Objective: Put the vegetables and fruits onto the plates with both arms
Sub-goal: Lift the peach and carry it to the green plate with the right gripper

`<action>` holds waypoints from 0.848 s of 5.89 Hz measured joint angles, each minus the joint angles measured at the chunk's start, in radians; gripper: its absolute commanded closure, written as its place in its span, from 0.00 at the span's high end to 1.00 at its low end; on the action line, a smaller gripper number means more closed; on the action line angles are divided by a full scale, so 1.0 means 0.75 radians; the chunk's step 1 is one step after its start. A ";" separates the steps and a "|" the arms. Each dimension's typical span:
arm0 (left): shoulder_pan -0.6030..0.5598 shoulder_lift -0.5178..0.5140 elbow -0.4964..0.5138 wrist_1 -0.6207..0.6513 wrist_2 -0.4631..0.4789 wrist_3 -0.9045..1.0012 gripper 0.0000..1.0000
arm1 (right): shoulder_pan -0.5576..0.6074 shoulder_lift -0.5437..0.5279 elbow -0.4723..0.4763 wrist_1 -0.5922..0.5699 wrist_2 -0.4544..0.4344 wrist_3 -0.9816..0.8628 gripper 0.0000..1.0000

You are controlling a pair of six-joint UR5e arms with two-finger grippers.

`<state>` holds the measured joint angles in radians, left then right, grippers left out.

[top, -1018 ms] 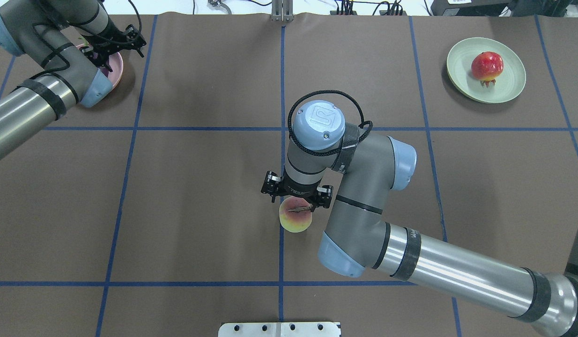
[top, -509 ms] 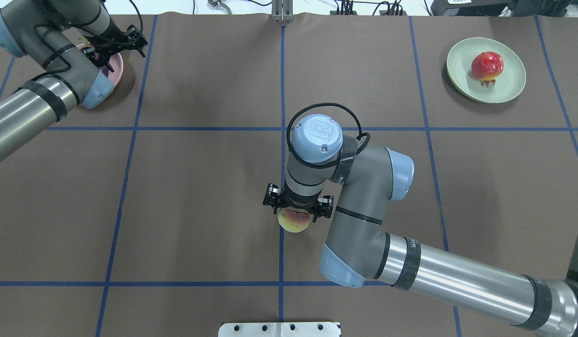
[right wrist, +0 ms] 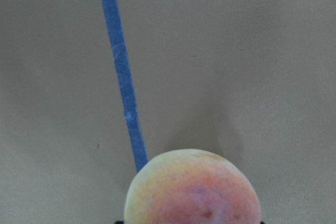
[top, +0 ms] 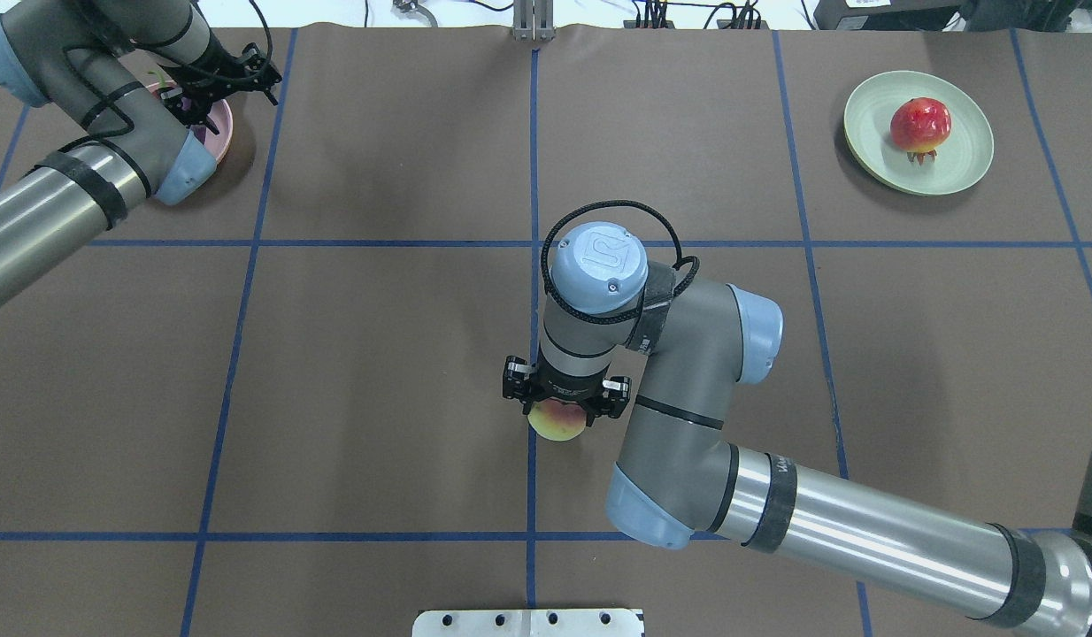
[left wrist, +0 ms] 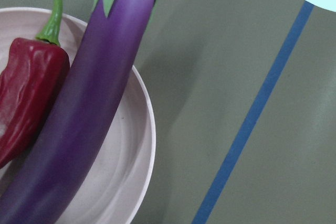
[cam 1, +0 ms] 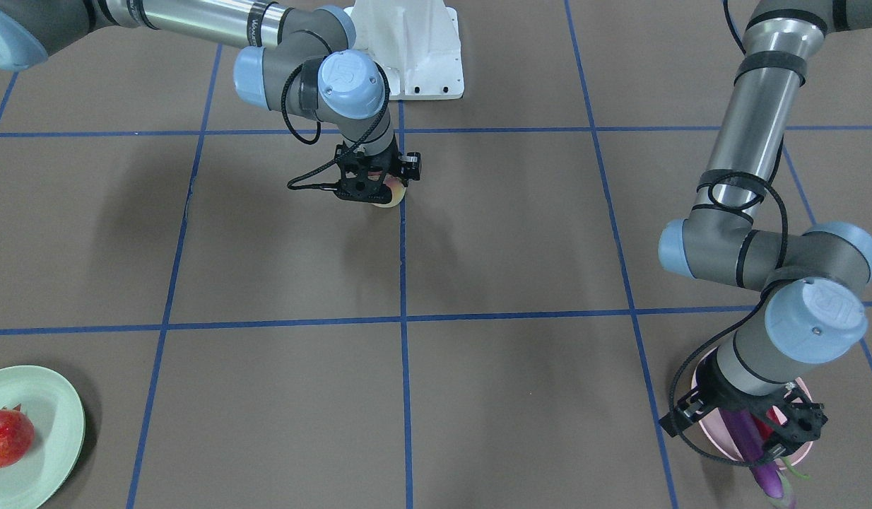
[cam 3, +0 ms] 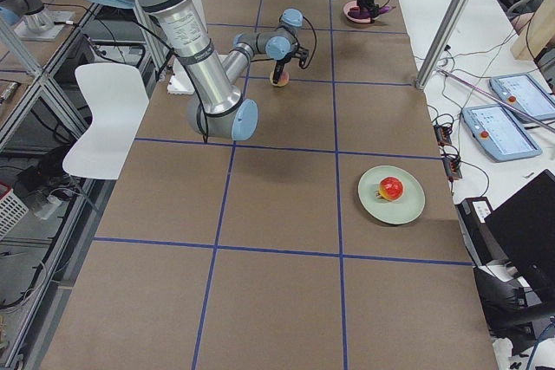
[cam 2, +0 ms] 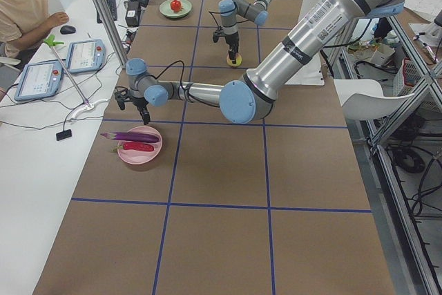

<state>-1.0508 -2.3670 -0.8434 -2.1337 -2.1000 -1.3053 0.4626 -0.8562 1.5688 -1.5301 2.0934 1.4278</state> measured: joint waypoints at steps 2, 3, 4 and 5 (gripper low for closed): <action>0.001 0.000 -0.042 0.002 -0.001 -0.007 1.00 | 0.171 -0.013 0.001 0.000 0.080 -0.096 0.00; 0.004 0.015 -0.084 0.002 -0.002 -0.016 1.00 | 0.317 -0.025 -0.055 0.000 0.127 -0.254 0.00; 0.015 0.041 -0.134 0.002 -0.002 -0.030 1.00 | 0.472 -0.030 -0.171 0.005 0.164 -0.470 0.00; 0.031 0.057 -0.171 0.002 -0.002 -0.056 1.00 | 0.607 -0.027 -0.309 0.011 0.175 -0.688 0.00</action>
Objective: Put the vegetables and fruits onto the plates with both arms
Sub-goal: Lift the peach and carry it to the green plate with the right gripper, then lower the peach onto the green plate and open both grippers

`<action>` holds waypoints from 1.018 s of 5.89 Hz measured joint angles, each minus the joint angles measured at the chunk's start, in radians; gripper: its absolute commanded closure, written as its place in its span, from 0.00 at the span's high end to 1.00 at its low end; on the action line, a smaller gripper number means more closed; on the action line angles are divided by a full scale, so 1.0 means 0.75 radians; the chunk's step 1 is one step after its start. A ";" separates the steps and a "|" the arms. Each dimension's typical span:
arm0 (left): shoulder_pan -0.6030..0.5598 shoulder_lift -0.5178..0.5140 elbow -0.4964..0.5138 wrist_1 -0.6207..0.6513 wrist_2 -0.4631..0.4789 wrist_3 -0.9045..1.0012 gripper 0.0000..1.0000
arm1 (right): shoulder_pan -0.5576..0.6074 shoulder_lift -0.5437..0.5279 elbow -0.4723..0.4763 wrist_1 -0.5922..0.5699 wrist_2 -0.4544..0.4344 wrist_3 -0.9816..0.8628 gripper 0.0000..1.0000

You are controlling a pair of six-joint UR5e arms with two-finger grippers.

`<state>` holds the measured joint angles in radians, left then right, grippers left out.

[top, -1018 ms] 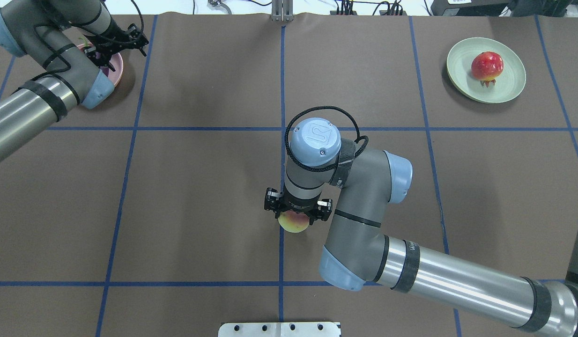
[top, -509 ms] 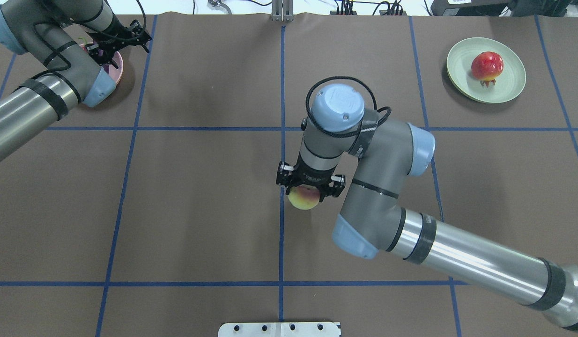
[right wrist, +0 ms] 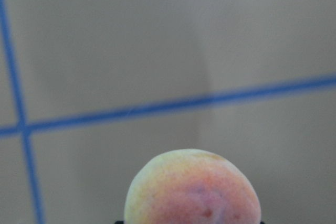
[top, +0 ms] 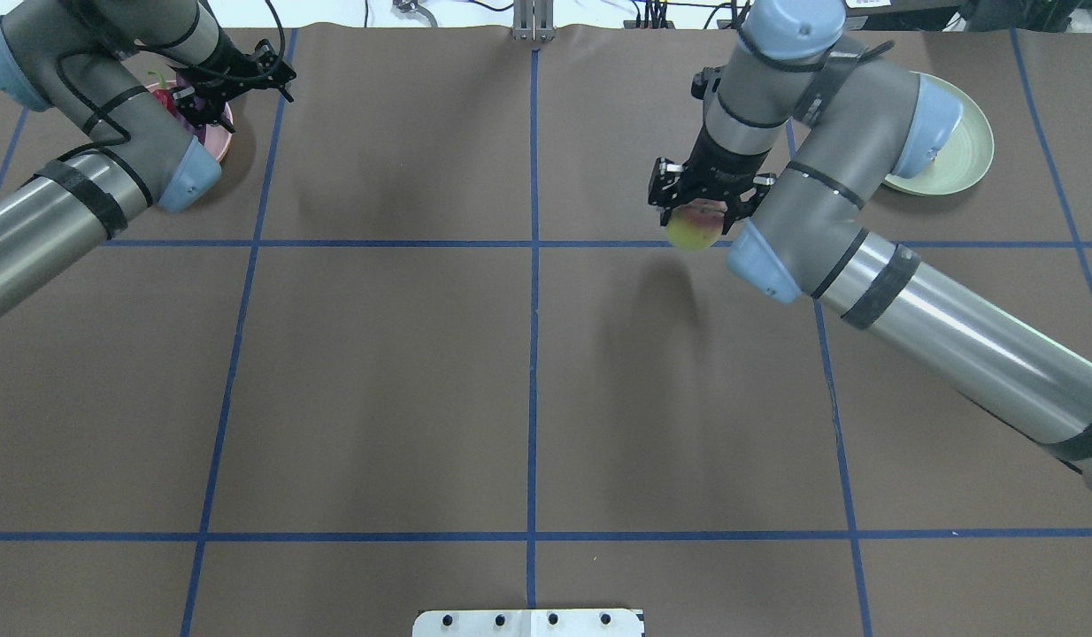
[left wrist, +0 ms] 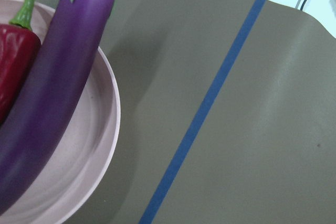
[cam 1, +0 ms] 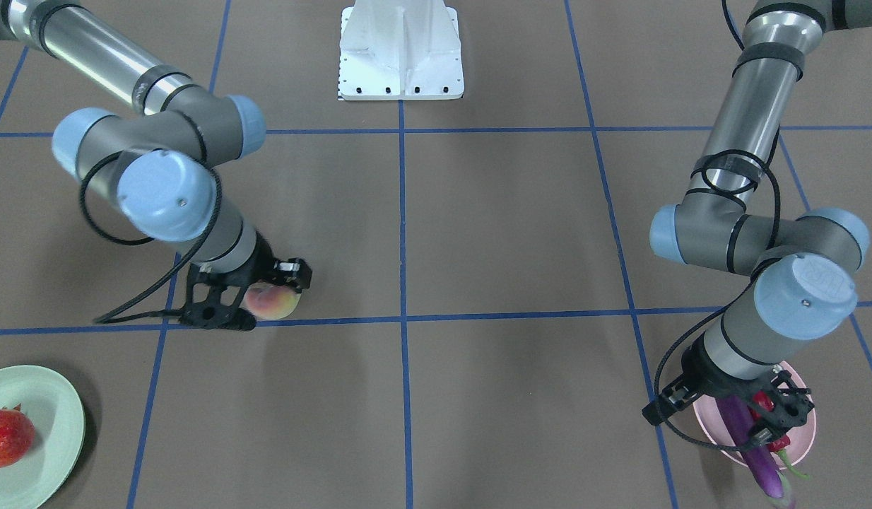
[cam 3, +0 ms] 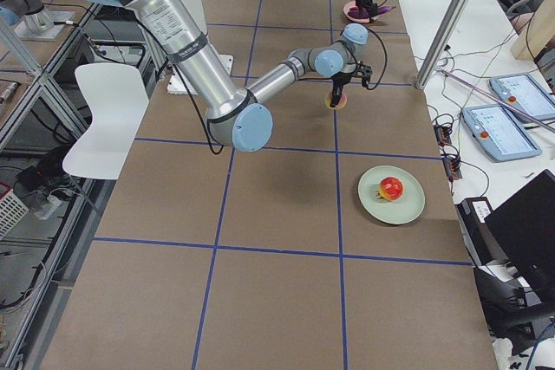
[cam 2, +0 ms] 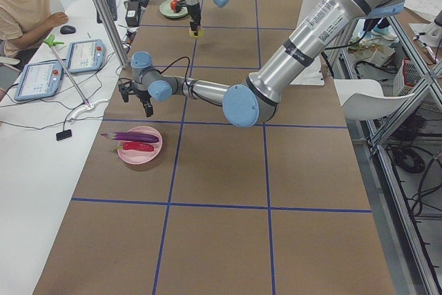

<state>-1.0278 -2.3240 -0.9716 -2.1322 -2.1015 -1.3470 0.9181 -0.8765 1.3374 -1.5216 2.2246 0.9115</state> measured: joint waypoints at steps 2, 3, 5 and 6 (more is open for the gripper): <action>0.025 0.005 -0.027 0.002 0.001 -0.043 1.00 | 0.195 0.010 -0.200 0.004 -0.063 -0.269 0.00; 0.030 0.005 -0.031 0.002 0.001 -0.052 1.00 | 0.237 0.011 -0.258 0.016 -0.138 -0.304 0.00; 0.037 0.005 -0.032 0.001 0.002 -0.069 1.00 | 0.257 0.011 -0.368 0.097 -0.203 -0.316 0.00; 0.038 0.006 -0.032 0.001 0.002 -0.072 1.00 | 0.257 0.005 -0.395 0.124 -0.225 -0.320 0.99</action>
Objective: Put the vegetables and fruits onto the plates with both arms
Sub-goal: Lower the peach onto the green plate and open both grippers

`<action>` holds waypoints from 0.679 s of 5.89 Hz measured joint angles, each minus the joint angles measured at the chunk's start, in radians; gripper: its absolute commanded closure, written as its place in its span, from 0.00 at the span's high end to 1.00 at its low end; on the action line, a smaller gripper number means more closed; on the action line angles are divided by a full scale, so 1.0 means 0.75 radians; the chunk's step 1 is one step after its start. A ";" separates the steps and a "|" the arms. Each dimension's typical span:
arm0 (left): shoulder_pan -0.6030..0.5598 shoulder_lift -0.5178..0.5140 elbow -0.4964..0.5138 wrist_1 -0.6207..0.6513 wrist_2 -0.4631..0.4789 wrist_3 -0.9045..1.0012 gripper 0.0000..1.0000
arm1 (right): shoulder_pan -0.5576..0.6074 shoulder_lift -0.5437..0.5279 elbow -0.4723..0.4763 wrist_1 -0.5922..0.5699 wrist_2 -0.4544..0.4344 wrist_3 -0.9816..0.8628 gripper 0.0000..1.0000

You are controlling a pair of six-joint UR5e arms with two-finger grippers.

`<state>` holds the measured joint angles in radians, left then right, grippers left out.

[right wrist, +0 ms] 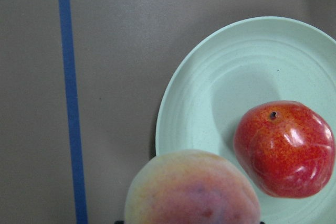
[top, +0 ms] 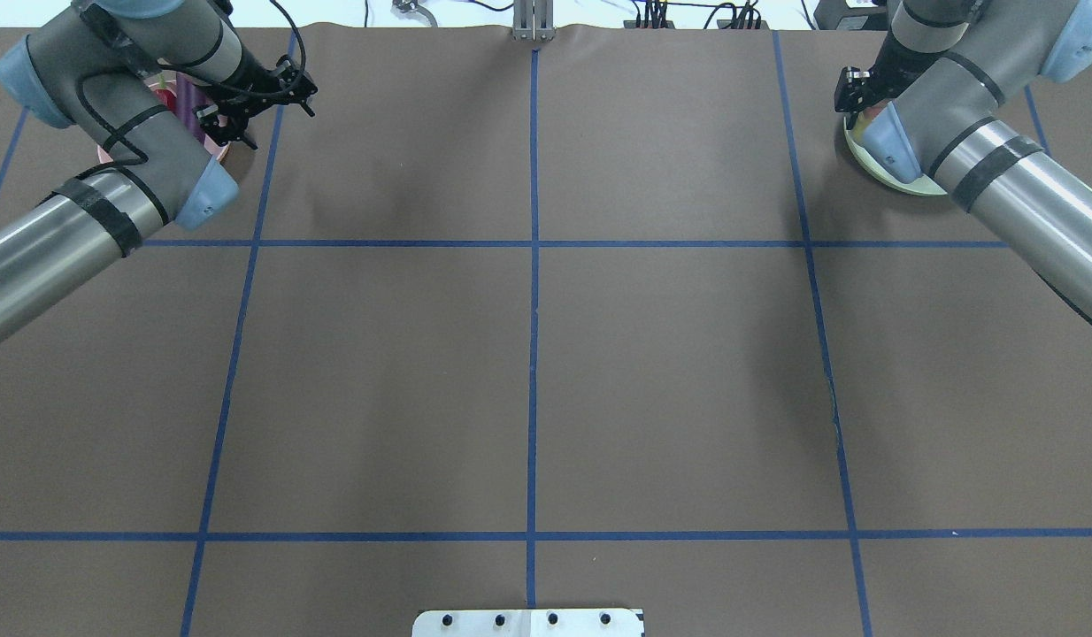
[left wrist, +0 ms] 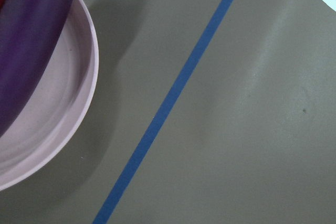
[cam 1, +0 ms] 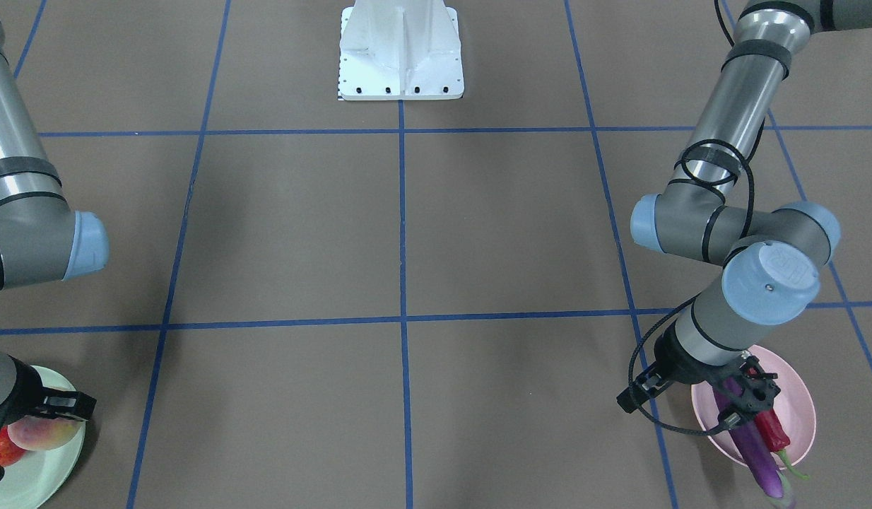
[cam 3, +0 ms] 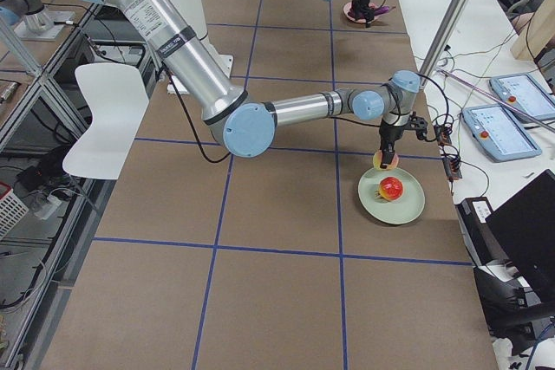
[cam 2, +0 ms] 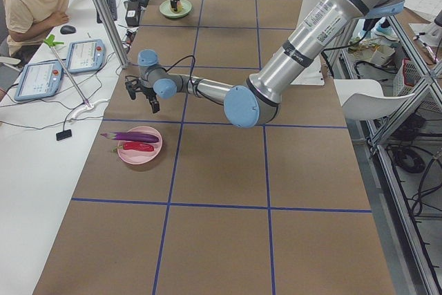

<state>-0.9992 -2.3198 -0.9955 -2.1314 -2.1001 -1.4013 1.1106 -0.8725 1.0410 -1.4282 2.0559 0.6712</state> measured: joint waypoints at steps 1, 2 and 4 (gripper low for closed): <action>0.001 0.000 -0.002 0.001 0.000 -0.002 1.00 | 0.000 -0.009 -0.016 0.017 -0.024 -0.015 1.00; 0.001 0.000 -0.004 0.001 0.000 -0.003 1.00 | -0.001 -0.022 -0.032 0.042 -0.033 -0.045 1.00; 0.001 -0.001 -0.008 0.003 -0.001 -0.004 1.00 | 0.006 -0.037 -0.046 0.079 -0.029 -0.088 1.00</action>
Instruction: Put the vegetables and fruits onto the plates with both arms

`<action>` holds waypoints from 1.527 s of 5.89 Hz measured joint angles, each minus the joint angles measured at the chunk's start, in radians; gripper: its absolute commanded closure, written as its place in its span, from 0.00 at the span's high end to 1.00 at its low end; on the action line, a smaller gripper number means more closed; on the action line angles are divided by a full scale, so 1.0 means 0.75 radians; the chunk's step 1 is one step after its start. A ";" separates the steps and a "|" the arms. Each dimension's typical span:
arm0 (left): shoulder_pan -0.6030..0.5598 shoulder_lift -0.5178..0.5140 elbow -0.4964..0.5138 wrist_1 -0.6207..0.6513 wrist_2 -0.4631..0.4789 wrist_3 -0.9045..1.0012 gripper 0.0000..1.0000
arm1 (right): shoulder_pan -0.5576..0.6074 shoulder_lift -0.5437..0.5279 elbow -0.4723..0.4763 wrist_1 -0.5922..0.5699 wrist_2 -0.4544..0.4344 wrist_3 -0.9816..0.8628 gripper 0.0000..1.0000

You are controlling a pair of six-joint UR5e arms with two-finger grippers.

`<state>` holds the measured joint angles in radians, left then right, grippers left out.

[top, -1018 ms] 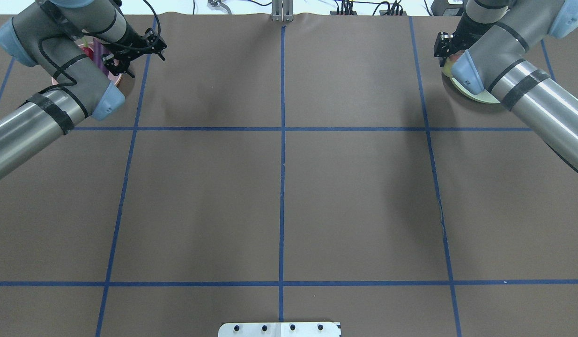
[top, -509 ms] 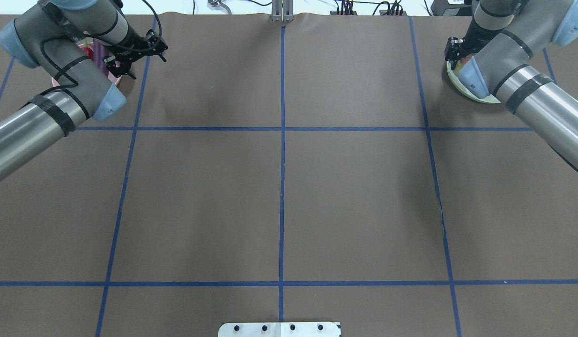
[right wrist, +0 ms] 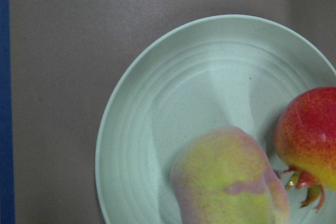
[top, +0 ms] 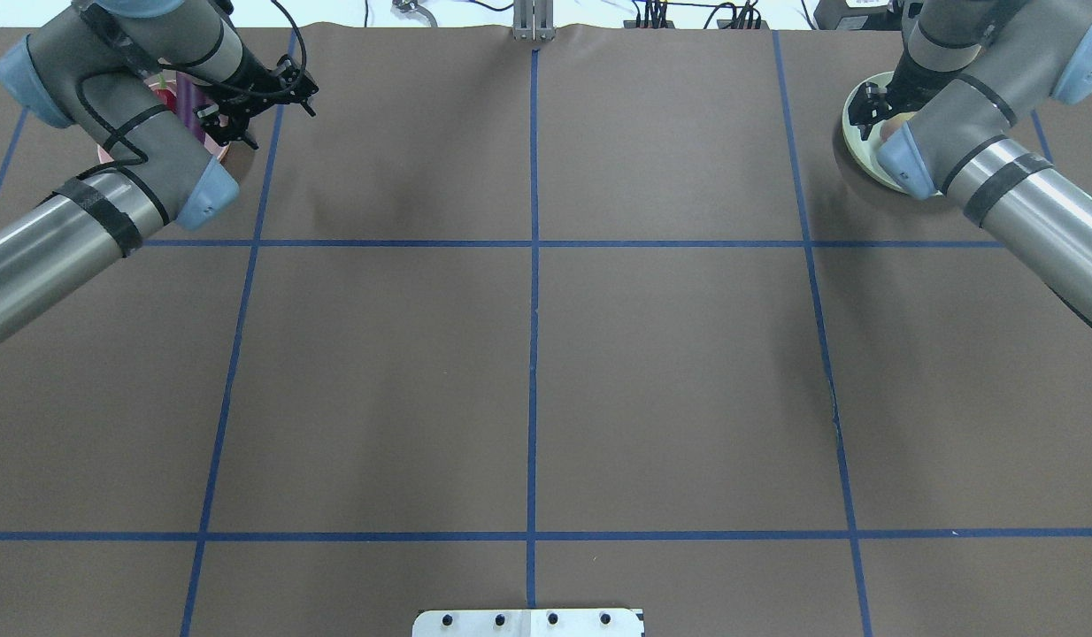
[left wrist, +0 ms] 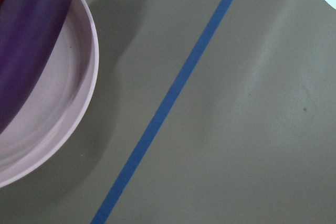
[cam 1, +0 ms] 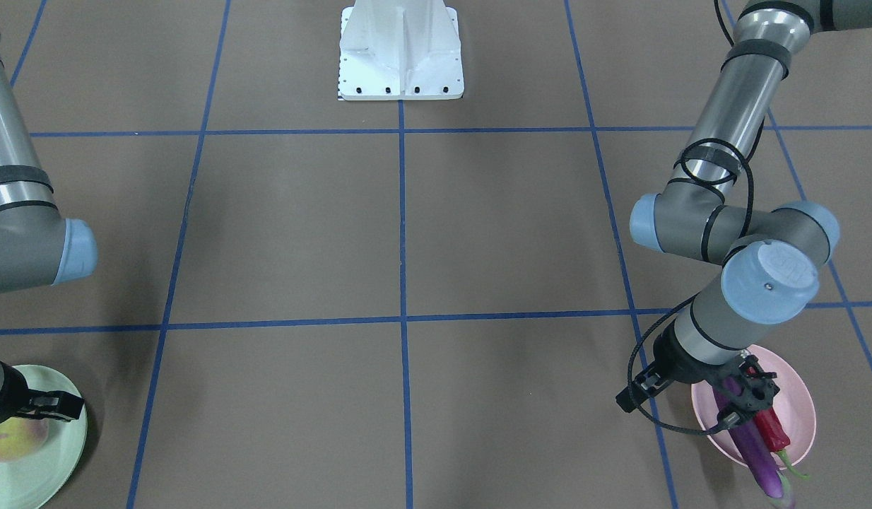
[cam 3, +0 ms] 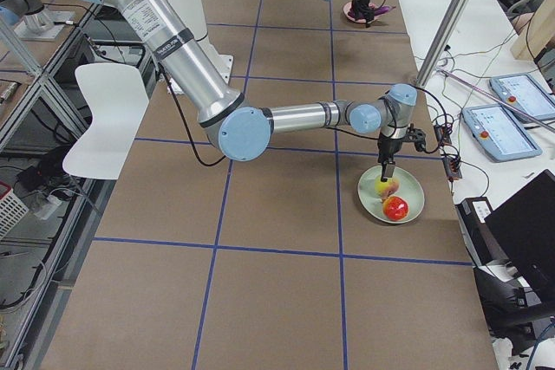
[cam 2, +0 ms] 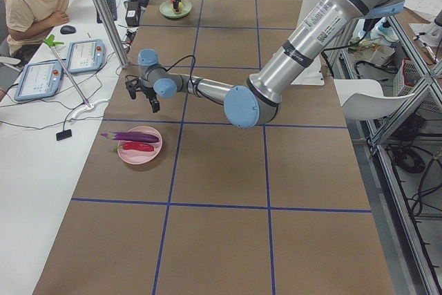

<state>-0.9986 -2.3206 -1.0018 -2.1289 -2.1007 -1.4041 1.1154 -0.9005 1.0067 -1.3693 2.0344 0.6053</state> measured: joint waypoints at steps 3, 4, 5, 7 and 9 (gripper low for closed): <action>-0.007 0.107 -0.163 0.006 -0.015 0.085 1.00 | 0.032 -0.014 0.128 -0.029 0.143 -0.004 1.00; -0.015 0.212 -0.273 0.009 -0.019 0.214 1.00 | 0.053 -0.056 0.268 -0.112 0.203 -0.004 1.00; -0.044 0.321 -0.375 0.011 -0.048 0.357 1.00 | 0.072 -0.138 0.475 -0.223 0.226 -0.005 1.00; -0.171 0.585 -0.572 0.015 -0.173 0.736 1.00 | 0.093 -0.391 0.926 -0.390 0.267 -0.014 1.00; -0.278 0.762 -0.776 0.078 -0.271 0.903 1.00 | 0.112 -0.560 1.104 -0.424 0.302 -0.042 1.00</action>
<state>-1.2069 -1.7494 -1.5840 -2.0702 -2.3041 -0.7272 1.1996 -1.3206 1.8346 -1.6871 2.2612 0.5738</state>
